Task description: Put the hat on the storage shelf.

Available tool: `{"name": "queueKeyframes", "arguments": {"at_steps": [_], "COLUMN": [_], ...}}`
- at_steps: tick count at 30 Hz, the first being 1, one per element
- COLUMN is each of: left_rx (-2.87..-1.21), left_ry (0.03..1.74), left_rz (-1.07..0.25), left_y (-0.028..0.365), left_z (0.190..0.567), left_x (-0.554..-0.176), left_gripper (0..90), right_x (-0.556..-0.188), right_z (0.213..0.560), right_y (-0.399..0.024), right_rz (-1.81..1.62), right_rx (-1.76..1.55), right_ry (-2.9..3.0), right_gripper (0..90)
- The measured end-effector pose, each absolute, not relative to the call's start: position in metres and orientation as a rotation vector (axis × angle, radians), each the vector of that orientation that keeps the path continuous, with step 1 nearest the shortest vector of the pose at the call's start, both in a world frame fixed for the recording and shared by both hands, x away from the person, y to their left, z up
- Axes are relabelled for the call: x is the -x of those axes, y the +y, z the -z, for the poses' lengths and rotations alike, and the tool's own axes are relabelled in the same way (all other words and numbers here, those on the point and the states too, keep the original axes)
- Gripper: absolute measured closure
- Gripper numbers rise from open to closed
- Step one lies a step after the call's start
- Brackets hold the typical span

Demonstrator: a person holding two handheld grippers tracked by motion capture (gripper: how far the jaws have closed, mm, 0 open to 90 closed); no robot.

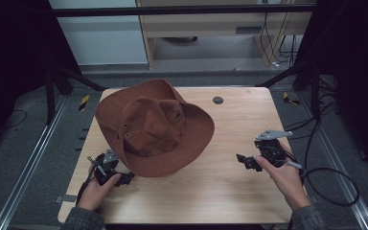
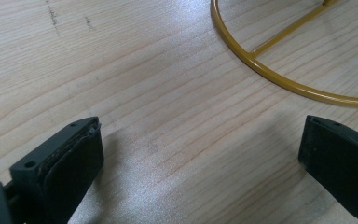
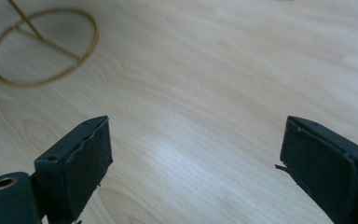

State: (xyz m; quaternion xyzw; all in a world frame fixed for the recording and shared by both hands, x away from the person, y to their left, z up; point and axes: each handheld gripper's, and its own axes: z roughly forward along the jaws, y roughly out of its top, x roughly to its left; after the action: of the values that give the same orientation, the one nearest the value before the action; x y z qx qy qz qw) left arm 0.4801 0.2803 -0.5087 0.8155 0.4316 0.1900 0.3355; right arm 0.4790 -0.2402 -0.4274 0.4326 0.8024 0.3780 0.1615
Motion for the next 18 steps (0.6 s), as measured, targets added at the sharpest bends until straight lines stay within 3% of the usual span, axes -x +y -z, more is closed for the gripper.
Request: {"name": "queueKeyframes", "arguments": {"at_steps": [8,18], "left_rx": [-2.127,-2.127], "left_ry": [1.127,1.128], "left_rz": [-0.496,-0.496], "left_y": [0.280,0.280], "left_z": [0.509,0.509], "left_x": [-0.480,-0.480], "left_gripper": [0.0,0.0], "right_x": [-0.486,-0.497], "right_z": [0.473,0.500], "right_y": [-0.231,-0.232], "right_rz": [-1.058,-0.989], "right_rx": [-1.301,-1.371], "right_ry": [2.304,2.263], "right_gripper": [9.5,10.3]}}
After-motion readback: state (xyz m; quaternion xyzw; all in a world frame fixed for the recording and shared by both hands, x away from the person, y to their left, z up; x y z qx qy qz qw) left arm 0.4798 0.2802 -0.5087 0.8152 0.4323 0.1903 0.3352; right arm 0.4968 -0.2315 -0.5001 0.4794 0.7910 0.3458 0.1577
